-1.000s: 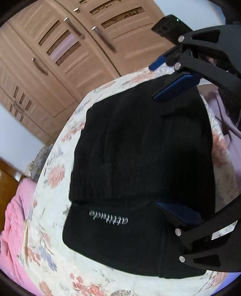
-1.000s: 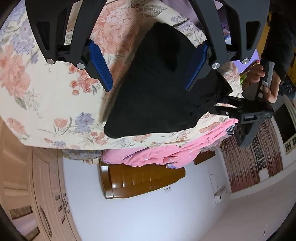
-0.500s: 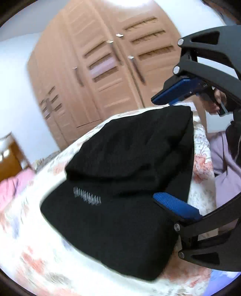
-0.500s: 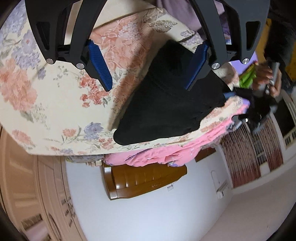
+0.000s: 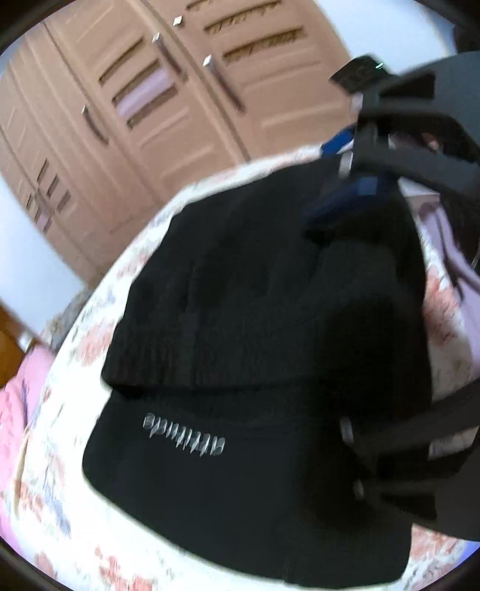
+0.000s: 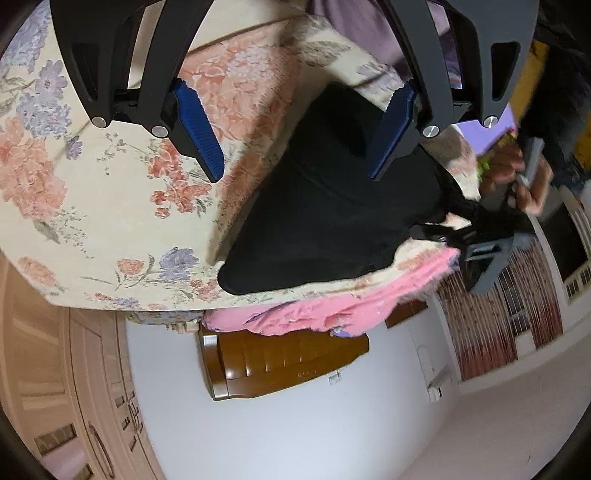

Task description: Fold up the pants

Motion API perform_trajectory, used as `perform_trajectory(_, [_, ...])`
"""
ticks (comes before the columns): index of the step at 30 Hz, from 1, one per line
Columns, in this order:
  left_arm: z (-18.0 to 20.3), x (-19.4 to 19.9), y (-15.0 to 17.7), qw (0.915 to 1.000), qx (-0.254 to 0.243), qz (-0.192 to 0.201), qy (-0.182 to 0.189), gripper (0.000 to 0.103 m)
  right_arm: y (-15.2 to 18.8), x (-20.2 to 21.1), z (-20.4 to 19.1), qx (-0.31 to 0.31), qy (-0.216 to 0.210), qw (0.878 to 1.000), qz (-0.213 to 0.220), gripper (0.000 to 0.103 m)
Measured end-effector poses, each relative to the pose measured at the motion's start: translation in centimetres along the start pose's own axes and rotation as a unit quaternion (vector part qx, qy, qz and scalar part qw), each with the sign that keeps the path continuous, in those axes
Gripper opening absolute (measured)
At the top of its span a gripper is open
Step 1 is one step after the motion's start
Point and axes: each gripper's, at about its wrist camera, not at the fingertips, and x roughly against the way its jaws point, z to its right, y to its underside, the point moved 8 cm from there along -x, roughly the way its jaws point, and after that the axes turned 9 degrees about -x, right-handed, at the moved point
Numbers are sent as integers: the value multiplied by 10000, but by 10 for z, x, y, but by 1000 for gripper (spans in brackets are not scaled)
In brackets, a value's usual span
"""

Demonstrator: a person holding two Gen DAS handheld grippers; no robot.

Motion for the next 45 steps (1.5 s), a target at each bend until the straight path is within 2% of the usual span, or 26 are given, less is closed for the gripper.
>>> perform_trajectory(3, [0,5,1,9998,54,200,-22,39,13,5,-9,292,-138,9995,7,87])
perform_trajectory(5, [-2,14,1,9993,102,353,-34,34,26,3,-14,506,-104,9985,-155,87])
perform_trajectory(9, [21,40,-15,9971,-65,751,-47,29,37,-11,-17,687,328,9968,-260,87])
perform_trajectory(11, [35,49,-23,9958,-196,889,-46,28,36,-20,-17,664,660,9955,-175,87])
perform_trajectory(14, [56,64,-37,9931,-361,1117,12,27,40,-36,-13,881,1358,9867,-144,85])
perform_trajectory(16, [67,77,-46,9904,-508,1283,17,27,30,-30,-11,735,1580,9846,140,83])
perform_trajectory(19, [71,108,-60,9857,-736,1518,7,27,15,-27,-21,1052,1877,9756,431,84])
perform_trajectory(22, [49,135,-69,9825,-660,1735,-126,27,12,-35,-40,1368,2005,9690,459,85])
perform_trajectory(24, [13,138,-65,9833,-375,1754,-302,27,18,-48,-43,1507,2090,9659,250,85])
perform_trajectory(26, [-37,123,-48,9864,148,1587,-403,27,27,-63,-38,1414,1992,9697,-87,86])
perform_trajectory(28, [-92,87,-16,9889,783,1198,-387,27,27,-65,-36,1390,1946,9709,-107,86])
perform_trajectory(29, [-107,76,-3,9872,960,1257,-188,27,27,-66,-37,1434,1952,9702,-121,86])
perform_trajectory(30, [-109,83,1,9819,1007,1592,175,27,27,-66,-36,1429,1942,9704,-128,86])
perform_trajectory(31, [-109,86,3,9800,1049,1666,289,27,27,-67,-33,1364,1920,9718,-156,87])
perform_trajectory(35, [-92,93,-2,9819,842,1693,-150,27,29,-68,-32,1316,1933,9721,-192,87])
perform_trajectory(37, [-74,105,-6,9820,531,1789,-300,27,29,-68,-30,1255,1913,9733,-203,87])
perform_trajectory(38, [-69,108,-6,9831,421,1714,-485,27,29,-68,-31,1230,1899,9739,-207,88])
perform_trajectory(40, [-78,97,-2,9860,539,1403,-726,29,29,-68,-31,1212,1845,9750,-248,88])
perform_trajectory(41, [-87,86,4,9867,688,1197,-853,35,30,-67,-33,1189,1741,9770,-331,89])
perform_trajectory(43, [-93,87,9,9838,976,1405,-526,38,34,-62,-34,1120,1386,9823,-574,89])
perform_trajectory(45, [-91,95,11,9818,1055,1474,-562,46,35,-50,-38,1072,758,9888,-706,89])
